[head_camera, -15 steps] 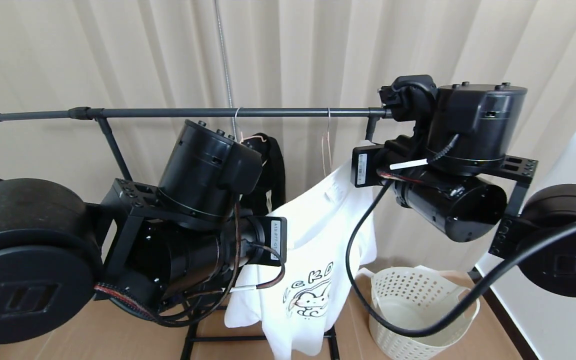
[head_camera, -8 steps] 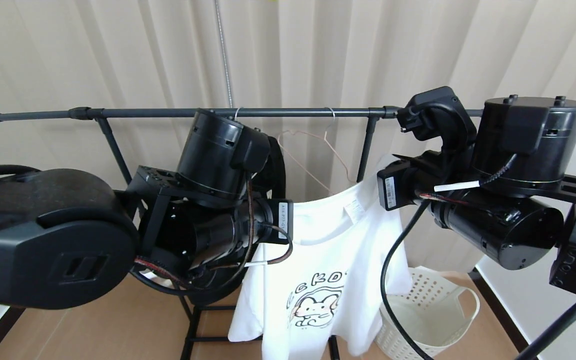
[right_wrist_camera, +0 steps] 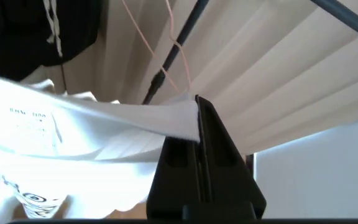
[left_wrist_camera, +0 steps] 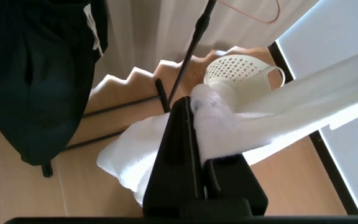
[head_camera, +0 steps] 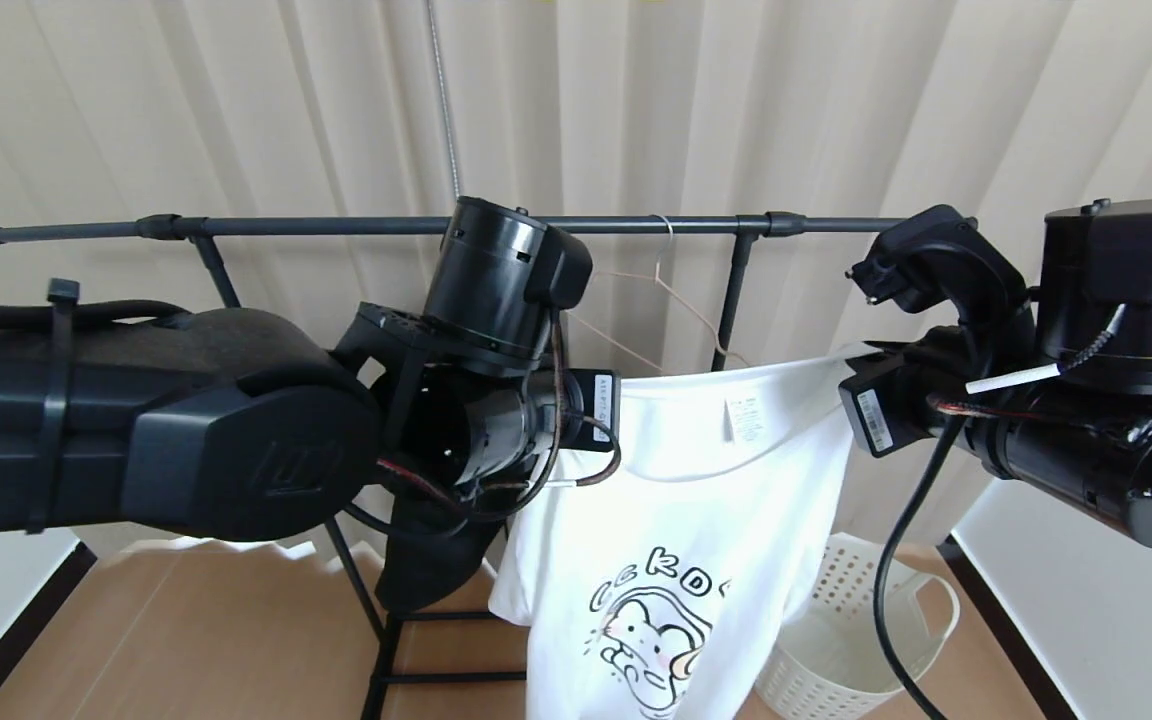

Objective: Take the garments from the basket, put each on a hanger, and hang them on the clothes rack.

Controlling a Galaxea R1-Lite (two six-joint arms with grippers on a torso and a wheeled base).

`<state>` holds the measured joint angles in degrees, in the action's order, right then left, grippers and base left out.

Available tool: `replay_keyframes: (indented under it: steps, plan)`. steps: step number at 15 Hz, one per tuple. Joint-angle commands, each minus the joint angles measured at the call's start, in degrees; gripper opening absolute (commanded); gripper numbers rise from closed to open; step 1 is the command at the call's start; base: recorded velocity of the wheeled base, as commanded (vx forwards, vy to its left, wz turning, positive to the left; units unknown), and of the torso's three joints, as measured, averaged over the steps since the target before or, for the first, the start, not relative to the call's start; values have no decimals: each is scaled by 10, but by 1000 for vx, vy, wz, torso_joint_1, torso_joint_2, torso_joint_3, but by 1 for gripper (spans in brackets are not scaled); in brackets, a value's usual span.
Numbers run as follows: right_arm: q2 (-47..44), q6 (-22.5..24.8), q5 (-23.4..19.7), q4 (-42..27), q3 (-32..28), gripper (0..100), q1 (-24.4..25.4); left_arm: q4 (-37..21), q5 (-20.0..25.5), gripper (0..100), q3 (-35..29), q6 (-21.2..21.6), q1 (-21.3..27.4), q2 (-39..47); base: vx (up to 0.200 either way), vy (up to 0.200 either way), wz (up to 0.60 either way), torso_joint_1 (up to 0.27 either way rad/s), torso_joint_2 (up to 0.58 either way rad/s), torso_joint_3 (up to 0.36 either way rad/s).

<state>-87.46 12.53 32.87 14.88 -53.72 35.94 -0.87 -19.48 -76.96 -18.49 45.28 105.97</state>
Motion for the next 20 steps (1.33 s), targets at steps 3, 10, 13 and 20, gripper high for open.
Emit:
replay_keyframes:
  steps: [3, 10, 13, 20]
  plan:
    - [5, 4, 0, -2, 4, 0, -9, 0, 1, 0, -26, 6, -1, 39, 0, 0, 0, 0, 0, 0]
    - [-7, 14, 0, 2, 8, 0, -24, 1, 1, 100, -28, 7, 0, 47, 0, 0, 0, 0, 0, 0]
    - [-18, 14, 1, 4, 6, 0, -37, 0, 1, 100, -20, 4, 0, 45, 0, 0, 0, 0, 0, 0]
    - [-25, 15, 0, 5, 1, 0, -61, 0, -1, 100, 2, 2, 4, 27, 0, 0, 0, 0, 0, 0]
